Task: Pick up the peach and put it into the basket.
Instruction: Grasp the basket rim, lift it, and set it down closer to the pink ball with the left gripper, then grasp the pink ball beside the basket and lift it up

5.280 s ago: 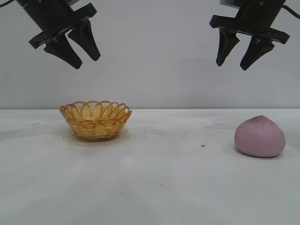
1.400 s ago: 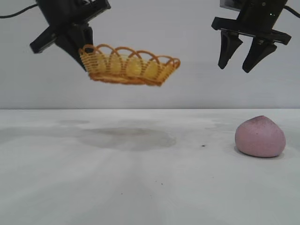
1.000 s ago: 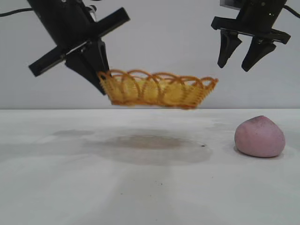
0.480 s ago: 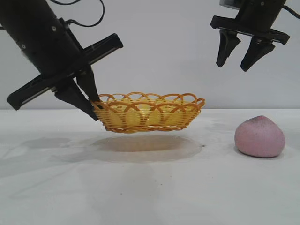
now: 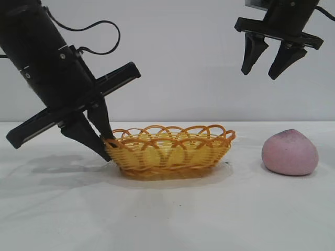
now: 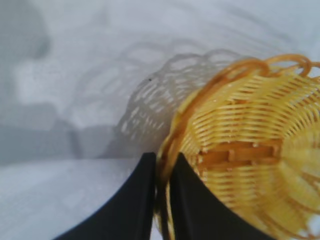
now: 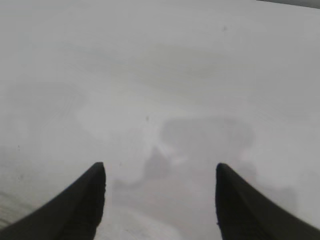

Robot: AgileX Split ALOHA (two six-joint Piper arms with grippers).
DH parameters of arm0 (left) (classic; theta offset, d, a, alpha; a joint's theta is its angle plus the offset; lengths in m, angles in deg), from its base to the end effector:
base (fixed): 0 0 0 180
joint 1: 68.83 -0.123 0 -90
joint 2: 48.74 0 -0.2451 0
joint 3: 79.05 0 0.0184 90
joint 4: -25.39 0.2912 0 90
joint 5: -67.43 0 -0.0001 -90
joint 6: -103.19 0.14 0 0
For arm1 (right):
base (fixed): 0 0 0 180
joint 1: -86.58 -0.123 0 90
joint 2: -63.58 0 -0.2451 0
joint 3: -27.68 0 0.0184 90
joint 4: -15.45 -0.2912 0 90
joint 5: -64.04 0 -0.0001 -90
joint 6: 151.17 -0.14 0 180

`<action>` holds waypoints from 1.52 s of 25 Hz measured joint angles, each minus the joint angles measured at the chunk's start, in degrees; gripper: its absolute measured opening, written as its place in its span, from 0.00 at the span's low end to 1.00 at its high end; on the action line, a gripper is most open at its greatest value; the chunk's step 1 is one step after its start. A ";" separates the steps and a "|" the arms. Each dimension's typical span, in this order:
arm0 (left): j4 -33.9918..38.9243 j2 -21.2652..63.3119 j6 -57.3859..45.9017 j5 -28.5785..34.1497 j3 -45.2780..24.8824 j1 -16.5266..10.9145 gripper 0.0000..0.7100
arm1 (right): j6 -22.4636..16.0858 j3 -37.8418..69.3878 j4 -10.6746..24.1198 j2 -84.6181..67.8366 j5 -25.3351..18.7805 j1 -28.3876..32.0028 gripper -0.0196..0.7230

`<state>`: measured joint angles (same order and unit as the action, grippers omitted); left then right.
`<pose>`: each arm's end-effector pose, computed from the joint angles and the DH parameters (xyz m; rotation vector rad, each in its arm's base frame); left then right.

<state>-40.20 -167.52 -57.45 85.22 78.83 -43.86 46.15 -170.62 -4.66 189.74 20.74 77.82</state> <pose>0.3337 -0.1984 0.0088 -0.3732 2.7255 -0.7653 0.4858 0.1083 0.1320 -0.3375 2.5794 0.3499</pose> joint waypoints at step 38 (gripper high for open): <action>69.84 11.03 -7.32 32.33 17.92 -4.76 0.75 | 0.00 0.00 -0.04 0.00 -1.26 0.00 0.64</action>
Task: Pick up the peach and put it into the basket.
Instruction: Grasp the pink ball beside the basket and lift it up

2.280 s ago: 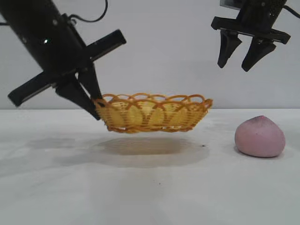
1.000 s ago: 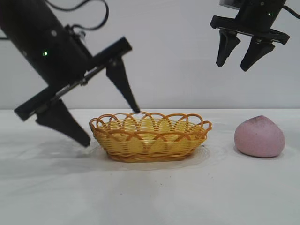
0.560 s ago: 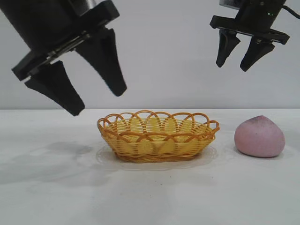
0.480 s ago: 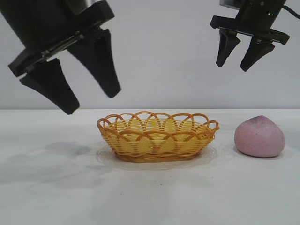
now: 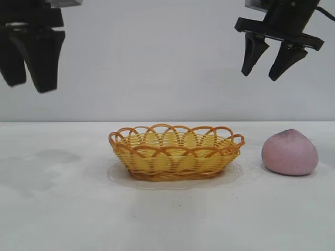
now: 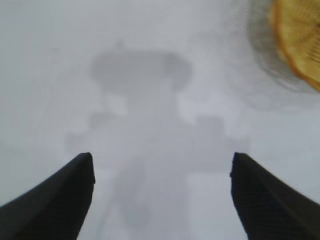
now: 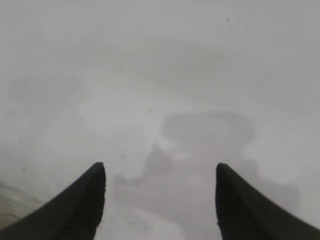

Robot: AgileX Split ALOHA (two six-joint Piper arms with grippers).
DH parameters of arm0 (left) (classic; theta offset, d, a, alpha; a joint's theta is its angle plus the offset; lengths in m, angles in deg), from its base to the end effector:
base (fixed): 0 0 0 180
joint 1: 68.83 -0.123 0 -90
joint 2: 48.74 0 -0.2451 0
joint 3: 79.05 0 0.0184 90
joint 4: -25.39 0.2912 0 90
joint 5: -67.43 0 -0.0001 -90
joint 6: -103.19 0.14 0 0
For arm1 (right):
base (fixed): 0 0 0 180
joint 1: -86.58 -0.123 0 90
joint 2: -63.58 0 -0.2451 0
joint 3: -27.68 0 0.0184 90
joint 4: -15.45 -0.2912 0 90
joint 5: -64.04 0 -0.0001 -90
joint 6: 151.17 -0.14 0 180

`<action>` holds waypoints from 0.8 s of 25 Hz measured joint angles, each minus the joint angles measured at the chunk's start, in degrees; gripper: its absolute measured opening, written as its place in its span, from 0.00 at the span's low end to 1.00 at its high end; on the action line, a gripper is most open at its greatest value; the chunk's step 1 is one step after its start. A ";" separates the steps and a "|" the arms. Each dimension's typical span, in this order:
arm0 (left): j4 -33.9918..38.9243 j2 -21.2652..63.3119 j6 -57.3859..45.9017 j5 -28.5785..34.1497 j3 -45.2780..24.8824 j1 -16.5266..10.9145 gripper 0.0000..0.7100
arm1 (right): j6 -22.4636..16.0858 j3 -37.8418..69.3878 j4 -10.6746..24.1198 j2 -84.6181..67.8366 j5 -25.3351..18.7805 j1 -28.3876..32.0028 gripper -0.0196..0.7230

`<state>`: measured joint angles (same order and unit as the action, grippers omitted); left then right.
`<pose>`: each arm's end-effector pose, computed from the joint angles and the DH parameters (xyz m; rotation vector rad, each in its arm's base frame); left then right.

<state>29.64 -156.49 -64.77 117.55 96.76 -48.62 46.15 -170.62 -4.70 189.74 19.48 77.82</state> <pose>0.3733 -0.1289 0.1317 0.8366 2.6975 0.0590 0.4831 0.1087 0.1307 -0.3448 2.5992 0.3575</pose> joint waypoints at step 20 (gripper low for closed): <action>-3.71 -1.61 -2.63 12.98 3.41 -22.78 0.75 | 0.00 0.00 0.00 0.00 -0.97 0.00 0.64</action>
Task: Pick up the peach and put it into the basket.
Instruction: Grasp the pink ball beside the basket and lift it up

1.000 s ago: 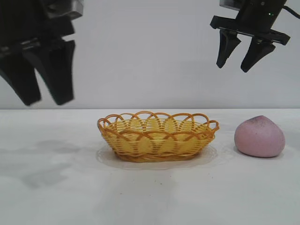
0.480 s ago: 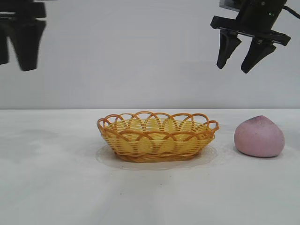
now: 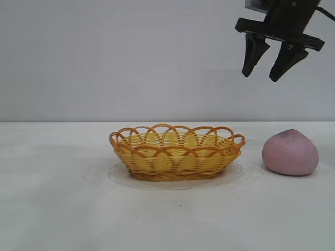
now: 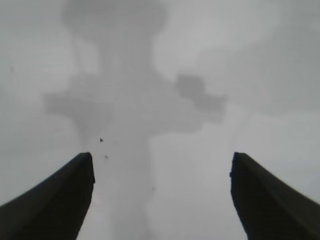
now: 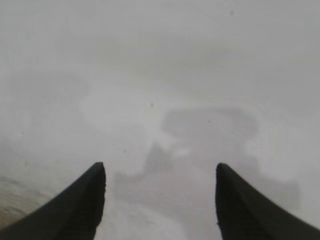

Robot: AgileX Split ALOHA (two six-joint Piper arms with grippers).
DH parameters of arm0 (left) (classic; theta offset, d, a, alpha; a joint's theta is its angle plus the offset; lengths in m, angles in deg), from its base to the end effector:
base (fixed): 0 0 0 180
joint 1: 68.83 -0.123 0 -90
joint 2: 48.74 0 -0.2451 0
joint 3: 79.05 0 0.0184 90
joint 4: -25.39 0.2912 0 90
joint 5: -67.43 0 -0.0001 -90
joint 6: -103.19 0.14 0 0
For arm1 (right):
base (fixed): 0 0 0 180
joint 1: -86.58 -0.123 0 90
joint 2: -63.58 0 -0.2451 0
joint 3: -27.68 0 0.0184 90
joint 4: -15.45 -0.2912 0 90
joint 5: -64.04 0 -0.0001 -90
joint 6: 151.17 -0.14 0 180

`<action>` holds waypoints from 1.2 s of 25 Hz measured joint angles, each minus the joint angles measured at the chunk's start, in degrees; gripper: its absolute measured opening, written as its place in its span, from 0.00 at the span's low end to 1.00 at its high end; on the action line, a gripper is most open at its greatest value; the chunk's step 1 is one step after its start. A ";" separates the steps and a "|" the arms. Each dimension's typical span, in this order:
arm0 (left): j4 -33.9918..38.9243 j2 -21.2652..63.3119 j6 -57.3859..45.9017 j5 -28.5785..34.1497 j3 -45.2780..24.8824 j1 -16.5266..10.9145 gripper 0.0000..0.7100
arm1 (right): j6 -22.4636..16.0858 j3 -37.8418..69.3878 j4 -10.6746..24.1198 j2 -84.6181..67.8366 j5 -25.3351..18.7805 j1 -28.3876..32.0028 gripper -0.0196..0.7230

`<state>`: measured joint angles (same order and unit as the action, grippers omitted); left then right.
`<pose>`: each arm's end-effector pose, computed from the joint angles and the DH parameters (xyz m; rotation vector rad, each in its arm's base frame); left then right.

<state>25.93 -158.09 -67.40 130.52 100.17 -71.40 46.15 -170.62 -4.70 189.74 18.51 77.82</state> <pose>0.3770 0.0181 0.1323 0.1861 3.0189 0.0317 0.4809 0.1090 0.1297 -0.3508 2.6145 0.3628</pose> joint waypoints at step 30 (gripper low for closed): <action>-3.85 70.35 -3.24 2.53 -42.60 -0.32 0.75 | 0.00 0.00 0.10 0.00 -1.55 0.00 0.64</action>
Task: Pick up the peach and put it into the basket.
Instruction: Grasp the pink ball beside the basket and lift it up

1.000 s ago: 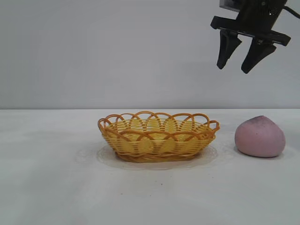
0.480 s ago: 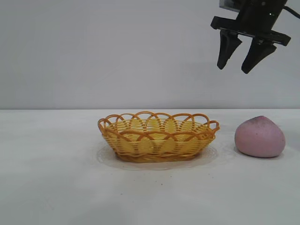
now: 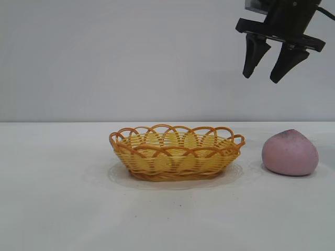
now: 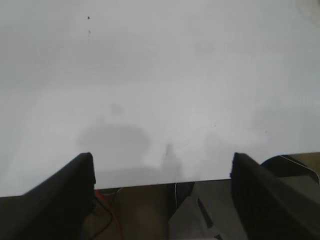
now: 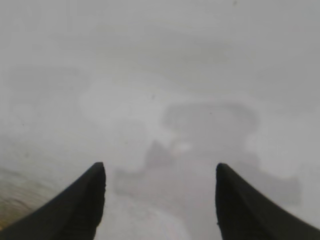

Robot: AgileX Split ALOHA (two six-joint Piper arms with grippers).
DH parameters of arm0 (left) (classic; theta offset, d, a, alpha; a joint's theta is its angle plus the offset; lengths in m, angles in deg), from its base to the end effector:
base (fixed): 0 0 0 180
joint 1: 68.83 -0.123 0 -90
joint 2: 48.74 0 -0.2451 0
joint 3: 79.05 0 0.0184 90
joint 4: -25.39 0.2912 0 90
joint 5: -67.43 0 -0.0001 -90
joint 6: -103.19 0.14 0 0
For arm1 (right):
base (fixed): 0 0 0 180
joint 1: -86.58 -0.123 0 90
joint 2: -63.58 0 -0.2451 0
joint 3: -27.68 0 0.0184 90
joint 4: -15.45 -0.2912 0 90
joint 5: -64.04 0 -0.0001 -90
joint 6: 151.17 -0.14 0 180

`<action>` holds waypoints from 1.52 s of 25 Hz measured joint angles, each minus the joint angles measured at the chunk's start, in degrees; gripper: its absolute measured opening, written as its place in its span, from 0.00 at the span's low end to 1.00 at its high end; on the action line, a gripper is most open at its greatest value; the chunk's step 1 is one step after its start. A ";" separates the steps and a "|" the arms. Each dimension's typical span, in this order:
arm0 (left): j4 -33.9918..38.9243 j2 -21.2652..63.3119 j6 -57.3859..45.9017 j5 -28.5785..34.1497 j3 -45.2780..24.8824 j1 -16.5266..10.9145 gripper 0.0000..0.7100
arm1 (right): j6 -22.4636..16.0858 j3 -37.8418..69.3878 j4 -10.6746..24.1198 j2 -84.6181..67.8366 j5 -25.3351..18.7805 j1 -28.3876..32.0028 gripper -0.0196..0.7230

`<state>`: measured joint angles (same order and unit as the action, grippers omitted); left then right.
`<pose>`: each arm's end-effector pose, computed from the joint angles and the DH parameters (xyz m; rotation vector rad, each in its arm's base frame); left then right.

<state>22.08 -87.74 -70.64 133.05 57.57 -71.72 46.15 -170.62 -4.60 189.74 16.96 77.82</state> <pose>0.1699 0.0012 0.2155 0.0625 2.5796 -0.0181 0.4775 0.1092 0.1281 -0.3618 2.6391 0.3692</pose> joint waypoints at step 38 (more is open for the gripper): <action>0.83 30.99 -1.24 -1.31 -4.82 0.00 0.75 | -0.49 -0.08 3.39 0.00 -22.65 -1.51 0.38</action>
<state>22.91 -56.75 -71.88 131.74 52.75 -71.72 45.65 -170.70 -1.22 189.74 -5.69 76.31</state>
